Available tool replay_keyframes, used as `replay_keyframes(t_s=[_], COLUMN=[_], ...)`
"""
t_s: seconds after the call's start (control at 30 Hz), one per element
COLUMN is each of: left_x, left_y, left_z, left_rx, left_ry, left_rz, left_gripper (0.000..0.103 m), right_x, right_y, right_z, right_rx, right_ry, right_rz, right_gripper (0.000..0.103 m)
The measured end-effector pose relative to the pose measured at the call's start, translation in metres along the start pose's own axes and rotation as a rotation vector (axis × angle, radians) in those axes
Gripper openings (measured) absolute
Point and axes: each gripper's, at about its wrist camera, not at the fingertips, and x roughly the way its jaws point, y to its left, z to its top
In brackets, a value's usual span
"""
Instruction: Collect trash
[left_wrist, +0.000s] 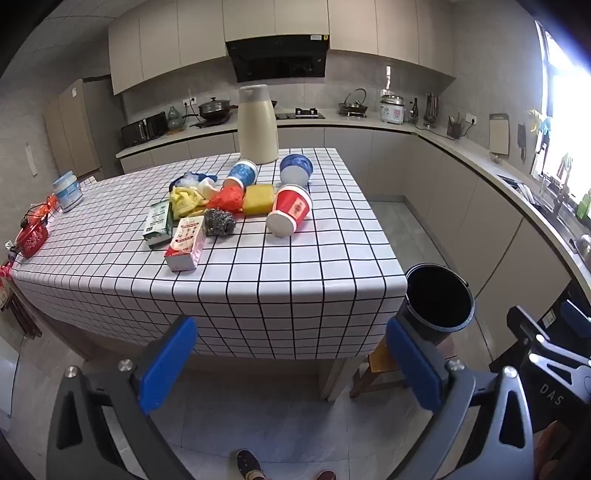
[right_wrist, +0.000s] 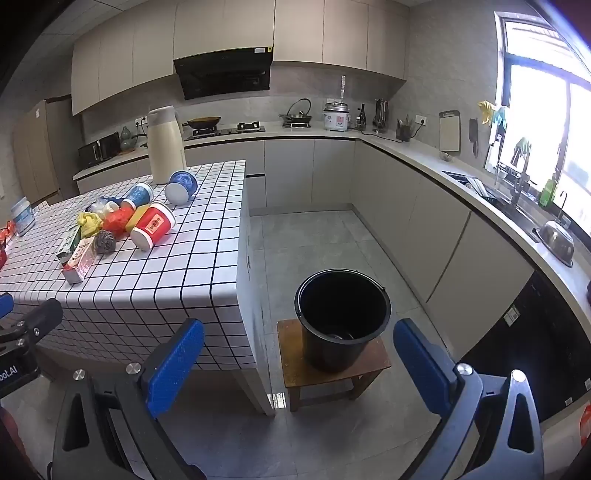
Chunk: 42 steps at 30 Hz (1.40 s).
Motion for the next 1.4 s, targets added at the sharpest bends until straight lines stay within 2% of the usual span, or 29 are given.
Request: replay_keyframes(t_s=[0.67, 1.4], left_x=[-0.002, 0.010], left_y=[0.003, -0.003], left_z=[0.002, 0.007], left_rx=[-0.025, -0.008], left_ry=[0.012, 0.021], left_rz=[-0.022, -0.019], left_gripper=[0.103, 0.103], right_x=[0.008, 0.021], right_y=[0.006, 0.002], right_z=[0.000, 0.005], right_rx=[-0.017, -0.011], right_ry=[0.012, 0.024], right_rz=[0.002, 0.003], right_gripper=[0.103, 0.103])
